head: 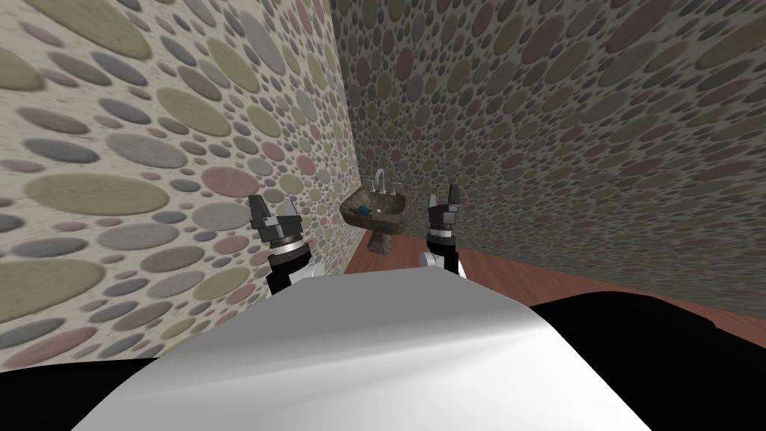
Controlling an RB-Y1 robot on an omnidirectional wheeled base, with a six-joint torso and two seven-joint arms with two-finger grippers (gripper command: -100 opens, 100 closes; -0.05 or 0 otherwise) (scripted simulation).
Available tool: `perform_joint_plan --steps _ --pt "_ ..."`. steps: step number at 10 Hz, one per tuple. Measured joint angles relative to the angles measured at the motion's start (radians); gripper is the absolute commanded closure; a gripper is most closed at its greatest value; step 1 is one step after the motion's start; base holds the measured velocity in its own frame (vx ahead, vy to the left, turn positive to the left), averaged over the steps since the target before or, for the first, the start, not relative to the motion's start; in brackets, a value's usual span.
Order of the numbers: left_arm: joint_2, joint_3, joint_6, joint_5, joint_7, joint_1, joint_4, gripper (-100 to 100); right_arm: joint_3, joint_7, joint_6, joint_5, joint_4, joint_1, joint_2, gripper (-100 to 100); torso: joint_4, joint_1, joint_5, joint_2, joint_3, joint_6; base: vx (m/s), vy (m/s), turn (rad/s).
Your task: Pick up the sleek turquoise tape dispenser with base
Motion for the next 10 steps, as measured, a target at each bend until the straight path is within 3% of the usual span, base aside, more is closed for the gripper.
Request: perform_joint_plan --steps 4,10 --pt "0.086 -0.006 0.066 0.014 0.008 -0.035 -0.005 -100 0.0 0.0 0.0 0.0 0.0 0.0 0.0 0 0.0 0.0 0.0 -0.002 -0.001 0.0 0.017 0.0 0.073" --pt "0.144 -0.018 0.207 0.039 0.018 -0.101 -0.012 -100 0.0 0.0 0.0 0.0 0.0 0.0 0.0 0 0.0 0.0 0.0 -0.001 -0.001 0.0 0.016 -0.001 0.078"
